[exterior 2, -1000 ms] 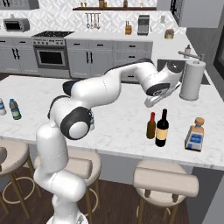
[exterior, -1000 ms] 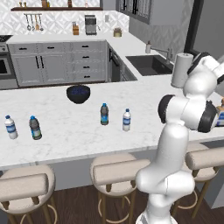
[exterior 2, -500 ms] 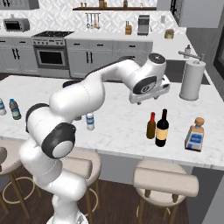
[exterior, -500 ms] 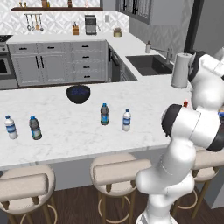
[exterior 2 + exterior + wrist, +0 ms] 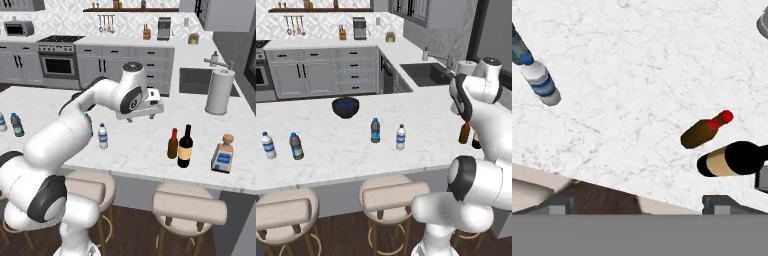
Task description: Move the plastic bottles in the middle to the plastics group, and the glass bottles in the middle to the glass group.
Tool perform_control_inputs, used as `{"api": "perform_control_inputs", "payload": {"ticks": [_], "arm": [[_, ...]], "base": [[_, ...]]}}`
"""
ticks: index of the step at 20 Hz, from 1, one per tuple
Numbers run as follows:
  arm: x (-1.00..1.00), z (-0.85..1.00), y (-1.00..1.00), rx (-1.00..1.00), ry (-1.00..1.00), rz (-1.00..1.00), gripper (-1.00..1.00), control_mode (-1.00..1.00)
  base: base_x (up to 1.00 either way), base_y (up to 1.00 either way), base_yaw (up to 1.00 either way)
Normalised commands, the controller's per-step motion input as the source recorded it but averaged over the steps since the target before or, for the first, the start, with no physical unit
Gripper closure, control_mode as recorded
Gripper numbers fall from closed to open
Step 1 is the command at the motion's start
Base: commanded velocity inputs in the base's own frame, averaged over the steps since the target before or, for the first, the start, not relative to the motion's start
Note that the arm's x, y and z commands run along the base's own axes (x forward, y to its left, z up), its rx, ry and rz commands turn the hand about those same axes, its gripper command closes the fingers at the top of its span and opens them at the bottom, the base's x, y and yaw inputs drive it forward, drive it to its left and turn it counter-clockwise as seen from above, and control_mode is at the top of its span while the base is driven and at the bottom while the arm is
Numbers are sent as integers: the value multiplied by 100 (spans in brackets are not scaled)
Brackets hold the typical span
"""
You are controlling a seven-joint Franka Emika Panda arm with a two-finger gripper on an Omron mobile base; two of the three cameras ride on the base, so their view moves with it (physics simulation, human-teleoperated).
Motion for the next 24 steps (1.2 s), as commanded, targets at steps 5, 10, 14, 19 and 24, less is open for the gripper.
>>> {"api": "perform_control_inputs", "payload": {"ticks": [5,10,14,19,24], "arm": [[-19,-1,100,0,3,-18,-100,-100],[3,-3,96,2,15,-24,-100,-100],[26,-14,74,9,14,-19,-100,-100],[30,-20,48,23,2,-5,-100,-100],[13,-37,36,20,-3,-1,-100,-100]], "base": [[0,0,0],[0,0,0],[0,0,0],[0,0,0],[0,0,0]]}}
